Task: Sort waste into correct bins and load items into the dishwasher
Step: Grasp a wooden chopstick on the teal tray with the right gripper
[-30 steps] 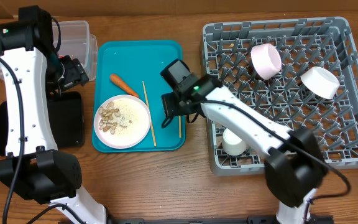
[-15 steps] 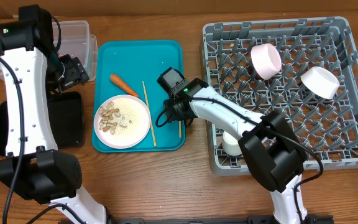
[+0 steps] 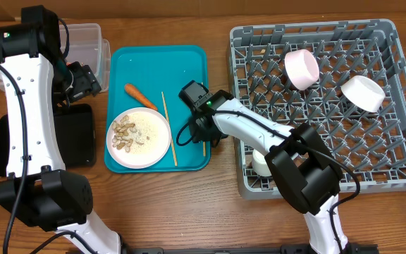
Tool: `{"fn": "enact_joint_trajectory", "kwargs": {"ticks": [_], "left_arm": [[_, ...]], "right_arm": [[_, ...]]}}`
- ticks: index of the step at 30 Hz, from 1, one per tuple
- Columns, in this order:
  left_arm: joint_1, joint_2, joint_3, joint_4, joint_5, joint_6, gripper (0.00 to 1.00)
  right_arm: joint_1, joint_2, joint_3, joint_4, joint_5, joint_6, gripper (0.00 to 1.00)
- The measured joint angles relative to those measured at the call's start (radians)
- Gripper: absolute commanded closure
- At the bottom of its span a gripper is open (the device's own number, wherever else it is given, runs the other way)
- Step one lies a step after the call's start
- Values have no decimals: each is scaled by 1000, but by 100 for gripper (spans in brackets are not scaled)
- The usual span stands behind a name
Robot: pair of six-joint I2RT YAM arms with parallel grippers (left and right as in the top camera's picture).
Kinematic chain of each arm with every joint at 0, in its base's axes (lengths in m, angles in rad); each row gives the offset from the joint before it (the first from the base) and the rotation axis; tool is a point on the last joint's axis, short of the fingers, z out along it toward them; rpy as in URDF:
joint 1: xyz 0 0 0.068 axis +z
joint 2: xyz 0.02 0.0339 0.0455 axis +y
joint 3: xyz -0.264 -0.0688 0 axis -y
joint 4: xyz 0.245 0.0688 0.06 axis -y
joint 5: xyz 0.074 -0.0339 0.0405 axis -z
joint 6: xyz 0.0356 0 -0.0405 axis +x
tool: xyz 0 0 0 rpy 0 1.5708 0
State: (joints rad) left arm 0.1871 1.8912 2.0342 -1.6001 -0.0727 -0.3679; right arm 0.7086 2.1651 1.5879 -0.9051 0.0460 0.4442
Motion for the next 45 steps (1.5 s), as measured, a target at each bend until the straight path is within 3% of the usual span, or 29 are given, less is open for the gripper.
{"fn": "enact_joint_trajectory", "kwargs": {"ticks": [13, 45], "left_arm": [[0, 0, 0, 0, 0, 0, 13], [0, 0, 0, 0, 0, 0, 12]], "right_arm": [[0, 2, 194, -100, 61, 0, 46], [0, 4, 31, 31, -37, 0, 46]]}}
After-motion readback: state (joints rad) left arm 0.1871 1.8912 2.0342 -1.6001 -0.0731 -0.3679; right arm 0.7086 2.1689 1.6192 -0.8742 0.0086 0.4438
